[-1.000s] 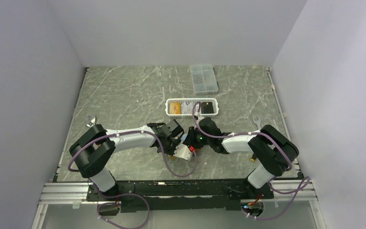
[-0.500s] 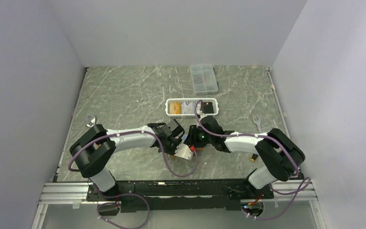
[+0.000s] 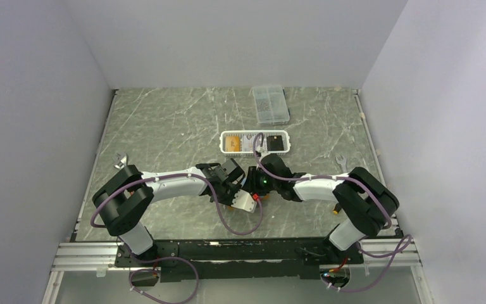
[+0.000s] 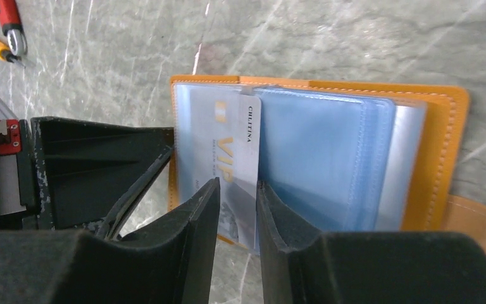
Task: Put the credit cards into the card holder
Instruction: Insert the credit card into the card holder.
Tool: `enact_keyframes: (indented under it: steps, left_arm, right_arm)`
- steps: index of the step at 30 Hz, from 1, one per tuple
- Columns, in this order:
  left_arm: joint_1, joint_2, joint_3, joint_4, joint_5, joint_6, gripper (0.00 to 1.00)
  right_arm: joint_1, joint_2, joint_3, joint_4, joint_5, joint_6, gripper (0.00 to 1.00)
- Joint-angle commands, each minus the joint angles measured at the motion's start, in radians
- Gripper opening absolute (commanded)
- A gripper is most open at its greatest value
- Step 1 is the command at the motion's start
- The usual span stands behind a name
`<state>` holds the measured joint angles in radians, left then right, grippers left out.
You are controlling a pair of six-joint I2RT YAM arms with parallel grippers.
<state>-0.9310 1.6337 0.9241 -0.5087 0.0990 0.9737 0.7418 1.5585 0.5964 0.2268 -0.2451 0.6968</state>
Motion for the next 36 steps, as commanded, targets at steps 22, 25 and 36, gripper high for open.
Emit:
enact_keyframes:
  steps: [22, 25, 36]
  left_arm:
    - [0.009, 0.009, 0.018, 0.000, 0.037, -0.004, 0.17]
    - [0.018, -0.005, 0.043, -0.036, 0.052, -0.022, 0.29]
    - [0.079, -0.038, 0.145, -0.175, 0.147, -0.076, 0.64]
  right_arm:
    - [0.035, -0.115, -0.007, -0.117, 0.032, -0.012, 0.41]
    - [0.012, -0.148, -0.004, -0.147, 0.031, -0.025, 0.43]
    - [-0.083, -0.210, 0.132, -0.327, 0.061, -0.120, 0.47]
